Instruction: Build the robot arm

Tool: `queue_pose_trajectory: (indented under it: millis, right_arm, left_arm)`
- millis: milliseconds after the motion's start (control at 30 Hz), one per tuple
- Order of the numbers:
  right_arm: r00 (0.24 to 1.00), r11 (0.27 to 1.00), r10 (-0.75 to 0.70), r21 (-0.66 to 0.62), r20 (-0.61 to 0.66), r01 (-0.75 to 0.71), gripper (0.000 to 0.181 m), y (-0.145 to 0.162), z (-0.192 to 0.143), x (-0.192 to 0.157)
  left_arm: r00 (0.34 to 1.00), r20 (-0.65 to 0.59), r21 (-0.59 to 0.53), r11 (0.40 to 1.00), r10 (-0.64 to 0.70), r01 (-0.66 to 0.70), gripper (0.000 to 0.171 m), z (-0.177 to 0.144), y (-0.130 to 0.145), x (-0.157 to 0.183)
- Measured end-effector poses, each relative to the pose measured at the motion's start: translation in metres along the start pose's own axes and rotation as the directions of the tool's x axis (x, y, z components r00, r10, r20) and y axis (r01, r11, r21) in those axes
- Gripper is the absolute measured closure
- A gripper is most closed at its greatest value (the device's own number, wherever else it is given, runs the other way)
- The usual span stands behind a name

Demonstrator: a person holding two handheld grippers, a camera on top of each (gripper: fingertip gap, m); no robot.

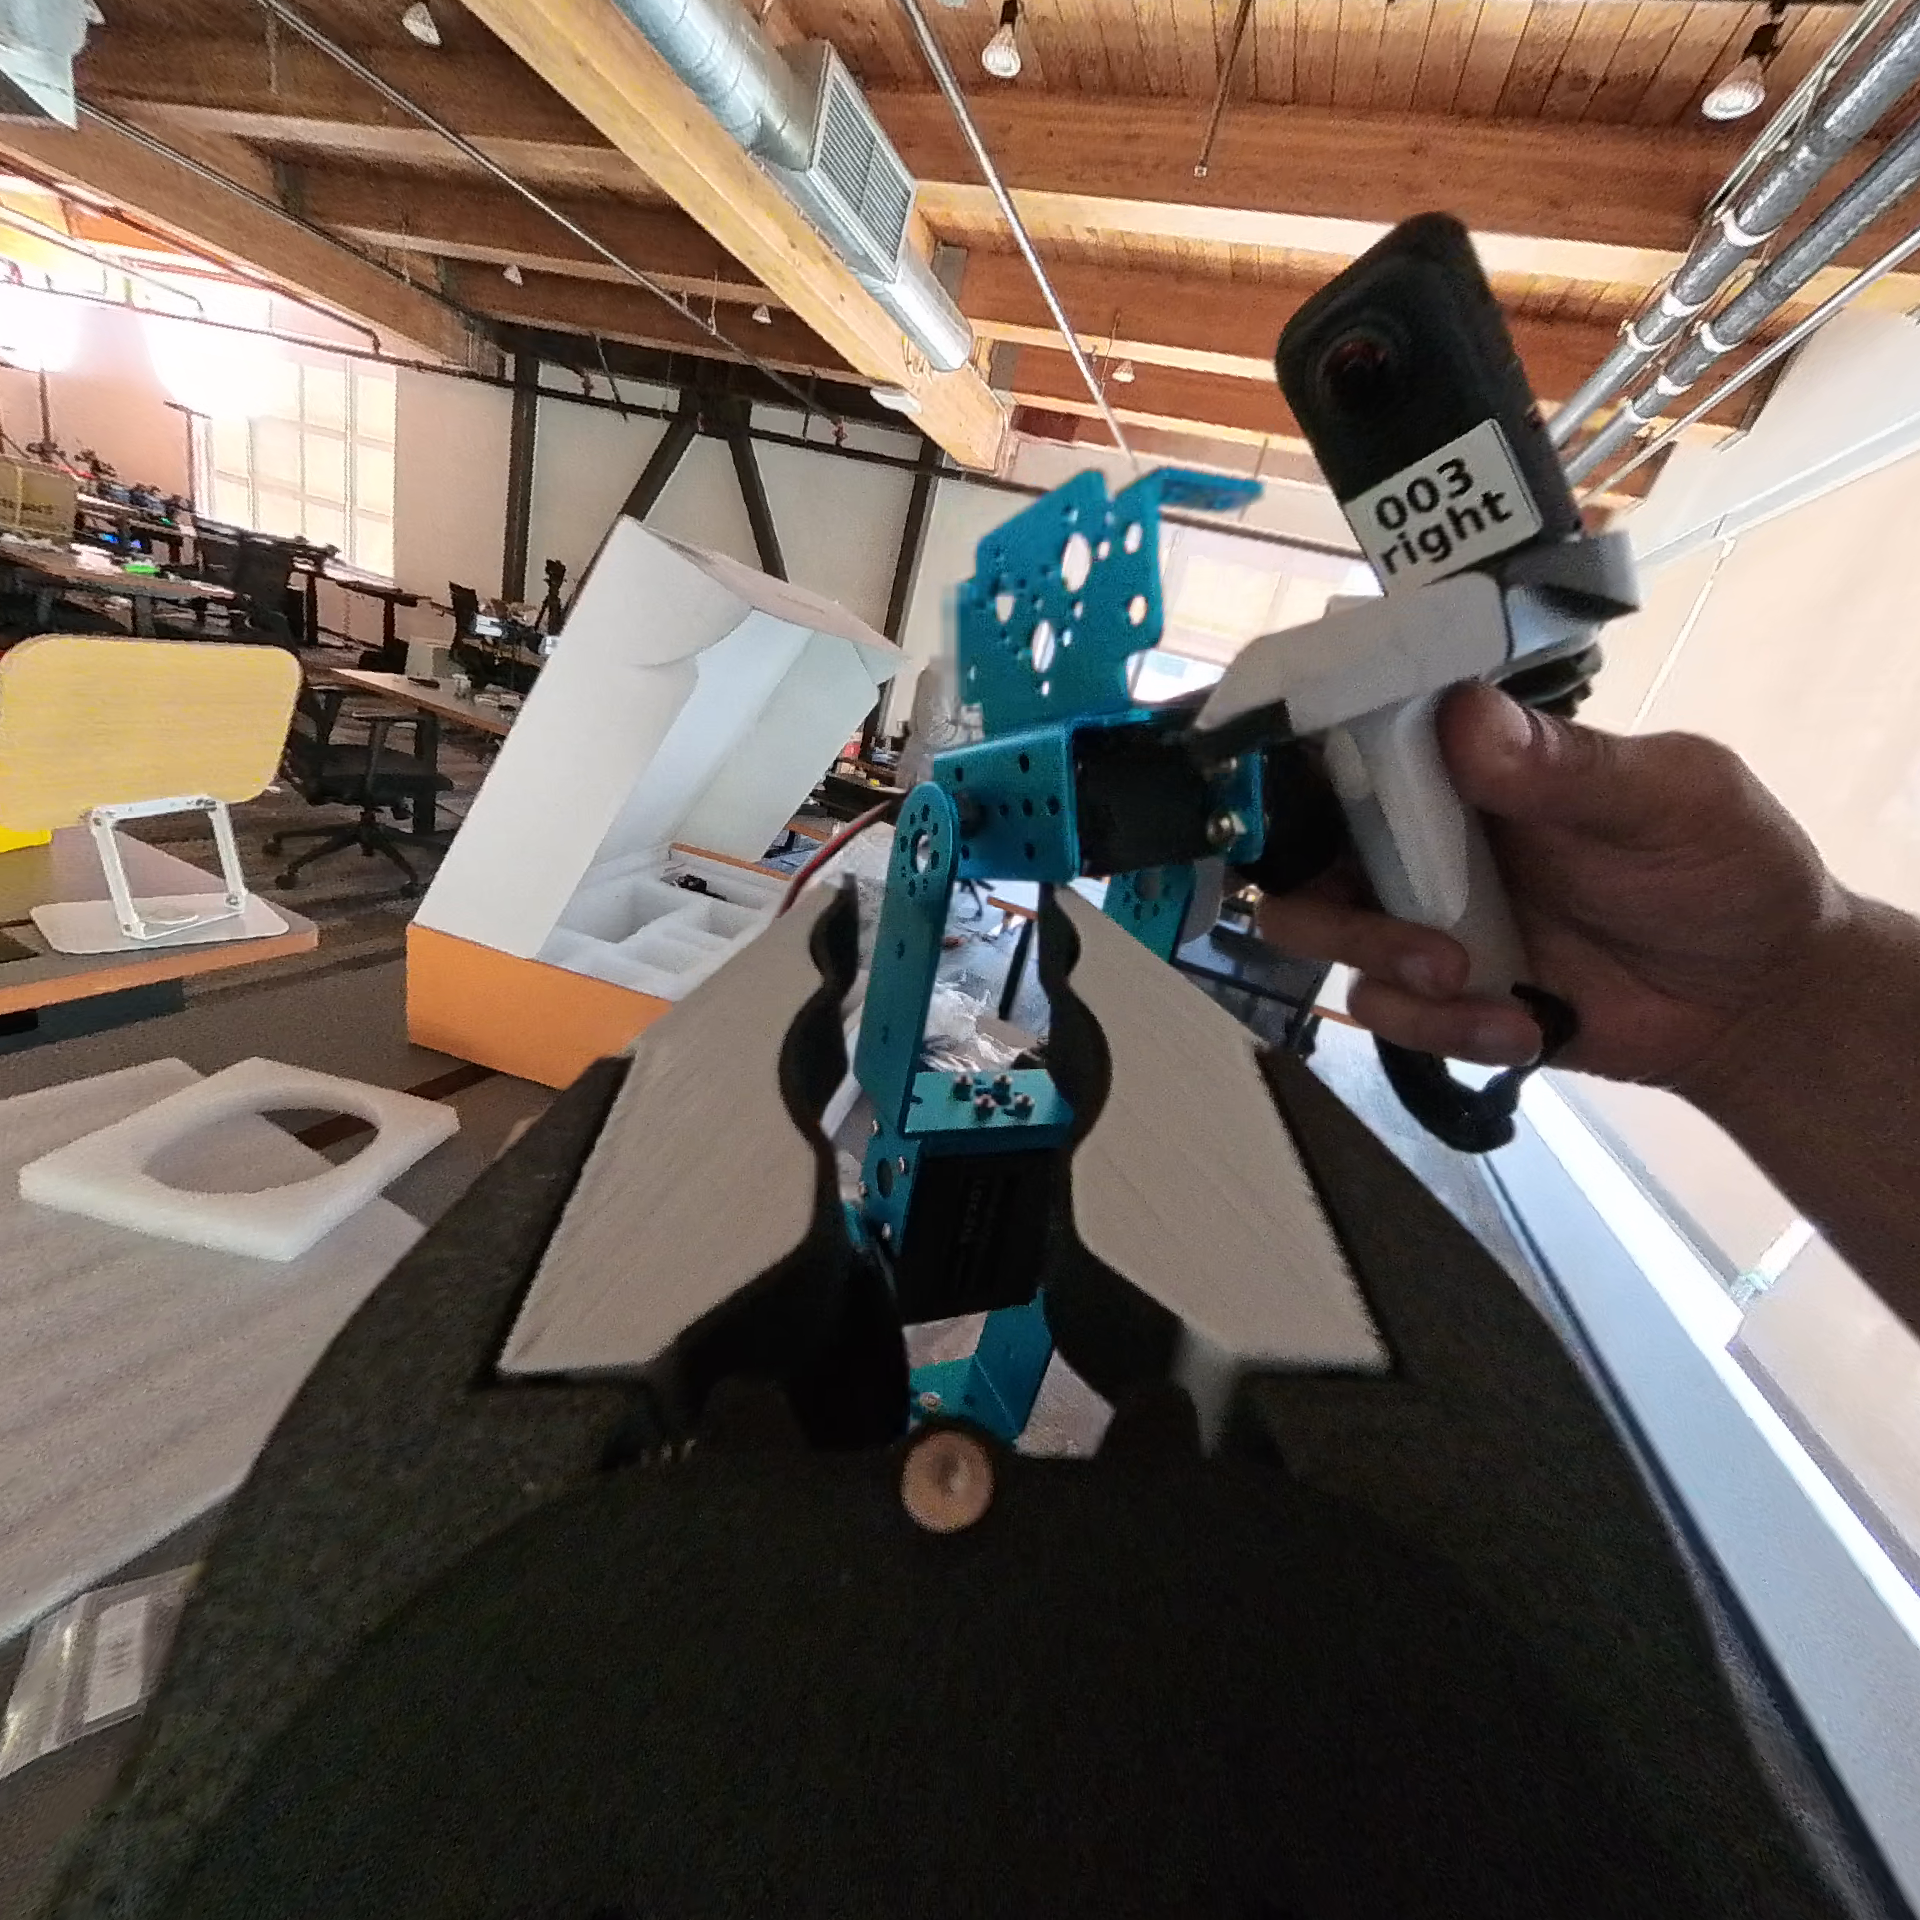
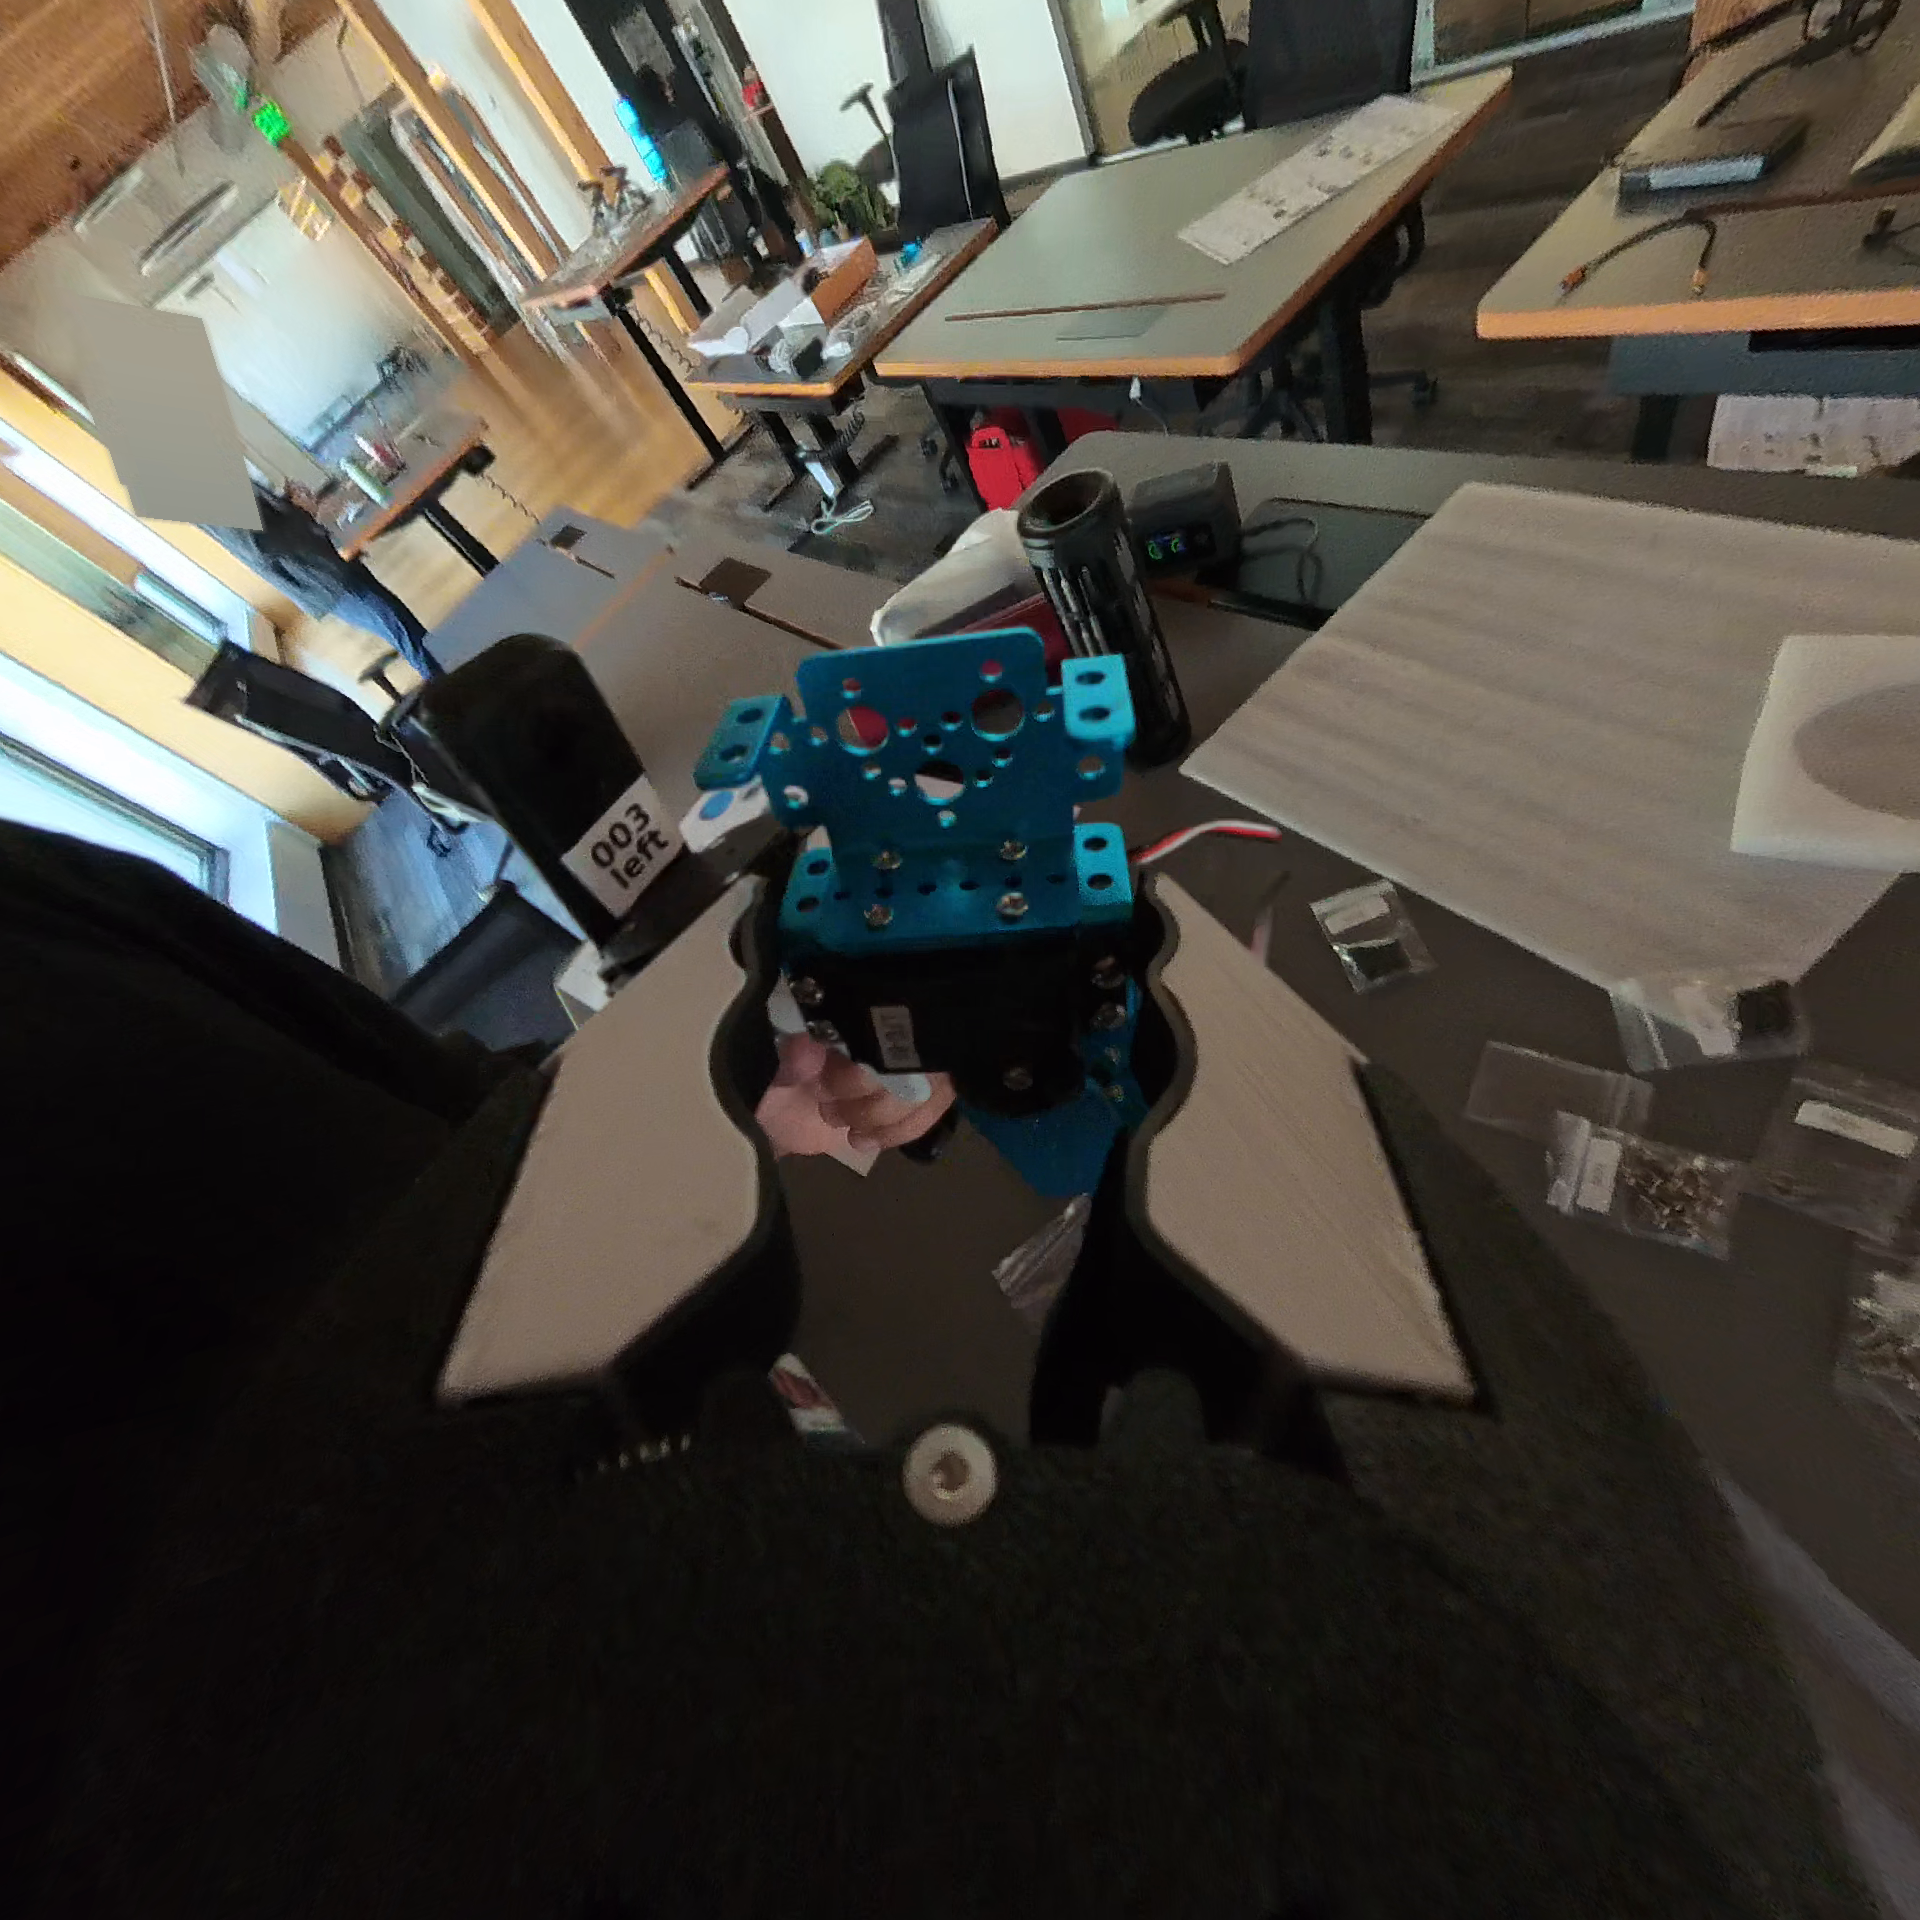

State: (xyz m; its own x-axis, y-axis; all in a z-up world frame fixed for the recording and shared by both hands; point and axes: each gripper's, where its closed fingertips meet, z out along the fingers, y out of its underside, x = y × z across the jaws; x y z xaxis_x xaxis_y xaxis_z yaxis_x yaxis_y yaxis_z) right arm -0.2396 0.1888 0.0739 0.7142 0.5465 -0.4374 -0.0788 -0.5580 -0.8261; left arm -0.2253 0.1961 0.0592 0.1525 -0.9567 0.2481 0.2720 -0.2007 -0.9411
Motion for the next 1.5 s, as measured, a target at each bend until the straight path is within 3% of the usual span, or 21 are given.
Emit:
queue_pose_trajectory:
  millis: [67, 500, 767, 1000, 1167, 1300, 1500]
  right_arm:
    - [1.0, 0.999, -0.027, -0.025, 0.001, 0.027, 0.113, 0.001, 0.001, -0.003]
    - [0.977, 0.941, -0.183, -0.307, -0.107, 0.143, 0.113, 0.015, 0.008, 0.007]
    - [0.969, 0.925, -0.191, -0.359, -0.159, 0.124, 0.113, 0.018, 0.009, 0.004]
    - [0.968, 0.926, -0.183, -0.36, -0.174, 0.111, 0.113, 0.019, 0.01, 0.003]
    - [0.954, 0.915, -0.216, -0.385, -0.21, 0.123, 0.113, 0.019, 0.01, 0.003]
    - [0.913, 0.891, -0.273, -0.438, -0.304, 0.121, 0.113, 0.023, 0.009, 0.013]
    - [0.928, 0.919, -0.204, -0.388, -0.313, 0.071, 0.113, 0.023, 0.009, 0.013]
  left_arm:
    - [0.999, -0.032, 0.007, 0.999, -0.034, 0.034, 0.145, 0.0, -0.001, 0.003]
    - [0.998, 0.055, 0.031, 0.999, -0.026, 0.024, 0.158, 0.001, 0.001, -0.009]
    - [0.998, 0.044, 0.076, 0.996, 0.034, -0.038, 0.158, -0.002, 0.001, -0.007]
    - [0.967, -0.255, 0.134, 0.99, 0.003, 0.033, 0.106, -0.027, 0.006, 0.018]
    - [0.978, -0.081, 0.001, 0.981, 0.194, -0.194, 0.102, -0.005, 0.028, 0.013]
    - [0.967, 0.013, -0.019, 0.967, 0.253, -0.253, 0.105, 0.002, 0.031, 0.009]
    - [0.961, 0.081, -0.004, 0.965, 0.263, -0.264, 0.106, 0.002, 0.03, 0.008]
